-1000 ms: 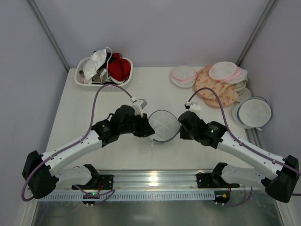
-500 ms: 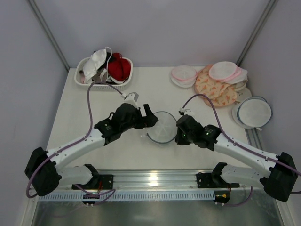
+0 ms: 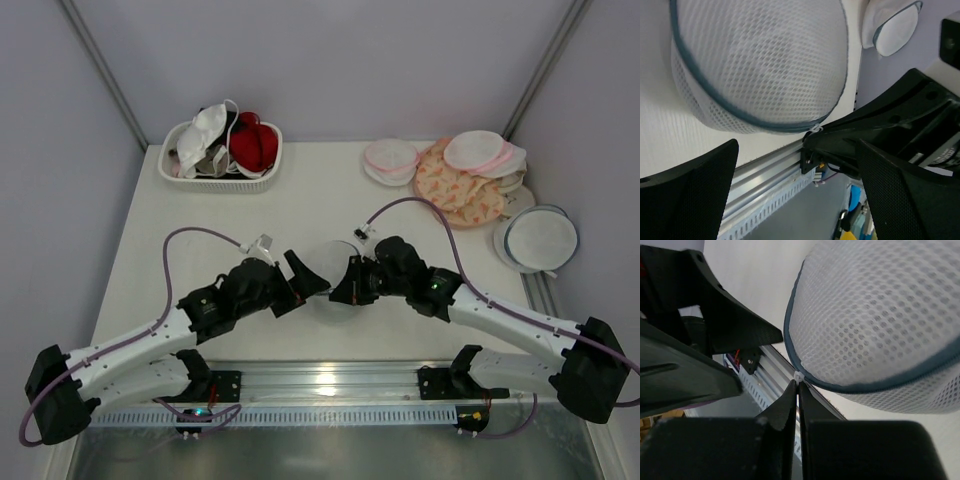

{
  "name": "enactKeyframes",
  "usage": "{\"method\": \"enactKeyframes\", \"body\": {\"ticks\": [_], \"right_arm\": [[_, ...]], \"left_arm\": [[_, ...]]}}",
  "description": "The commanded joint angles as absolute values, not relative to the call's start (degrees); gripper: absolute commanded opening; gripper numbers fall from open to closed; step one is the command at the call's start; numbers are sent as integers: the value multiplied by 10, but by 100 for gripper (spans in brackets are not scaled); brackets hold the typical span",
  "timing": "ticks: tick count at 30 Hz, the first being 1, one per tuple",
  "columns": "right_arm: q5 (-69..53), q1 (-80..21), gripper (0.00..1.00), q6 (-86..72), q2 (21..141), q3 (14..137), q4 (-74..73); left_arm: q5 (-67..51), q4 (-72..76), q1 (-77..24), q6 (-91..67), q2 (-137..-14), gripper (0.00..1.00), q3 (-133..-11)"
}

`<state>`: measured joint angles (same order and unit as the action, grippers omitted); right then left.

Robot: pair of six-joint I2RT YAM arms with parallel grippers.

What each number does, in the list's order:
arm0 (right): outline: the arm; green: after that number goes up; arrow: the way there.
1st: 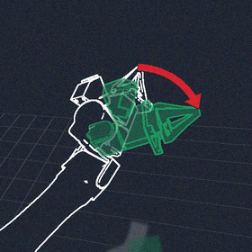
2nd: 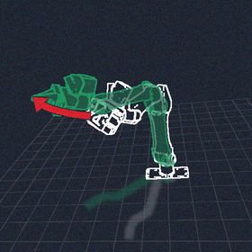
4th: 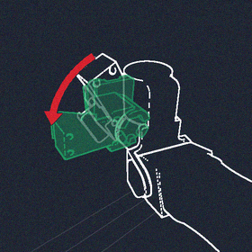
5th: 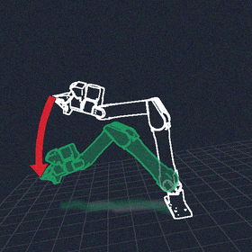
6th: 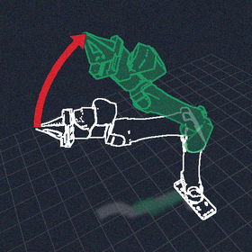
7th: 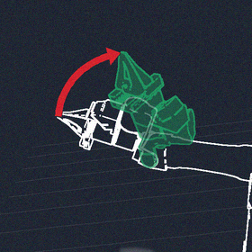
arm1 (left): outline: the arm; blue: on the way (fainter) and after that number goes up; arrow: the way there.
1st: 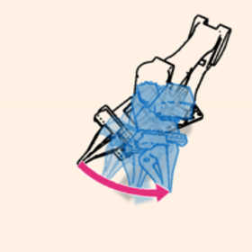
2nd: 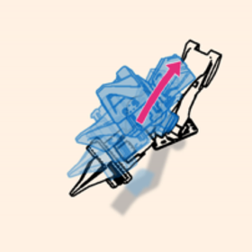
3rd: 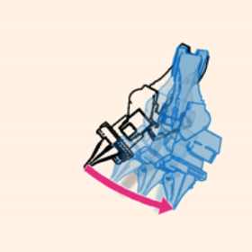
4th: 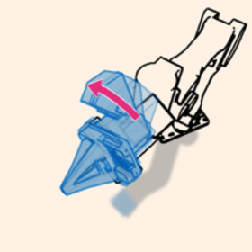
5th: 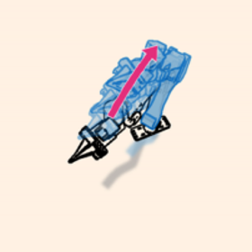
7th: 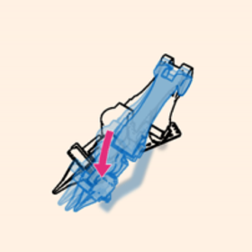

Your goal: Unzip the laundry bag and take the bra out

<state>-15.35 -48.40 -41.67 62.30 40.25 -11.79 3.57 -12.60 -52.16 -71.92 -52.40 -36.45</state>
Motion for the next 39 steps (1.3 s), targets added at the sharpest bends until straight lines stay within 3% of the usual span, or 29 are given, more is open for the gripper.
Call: {"method": "enactKeyframes", "body": {"ticks": [1,12,19,21,24,25,27,28,31,39], "right_arm": [[-189,-487,4,-445,630,400,-43],[-167,-487,4,-439,598,388,-65],[-155,-488,4,-428,577,378,-79],[-155,-488,4,-425,575,378,-79],[-156,-489,4,-422,572,379,-79],[-156,-489,4,-421,572,379,-81],[-156,-489,4,-417,572,381,-85],[-154,-489,4,-415,572,383,-93],[-143,-489,4,-403,574,393,-119],[-47,-490,4,-359,597,450,-281]], "left_arm": [[17,-79,-539,-823,-526,99,-327],[185,-28,-575,-920,-499,96,-271],[196,17,-576,-941,-536,91,-287],[188,48,-576,-952,-569,84,-287],[177,102,-576,-959,-604,64,-285],[178,108,-576,-957,-610,51,-287],[181,114,-576,-951,-621,38,-296],[187,113,-576,-948,-621,24,-299],[201,88,-576,-940,-607,3,-305],[215,12,-555,-868,-540,0,-305]]}}
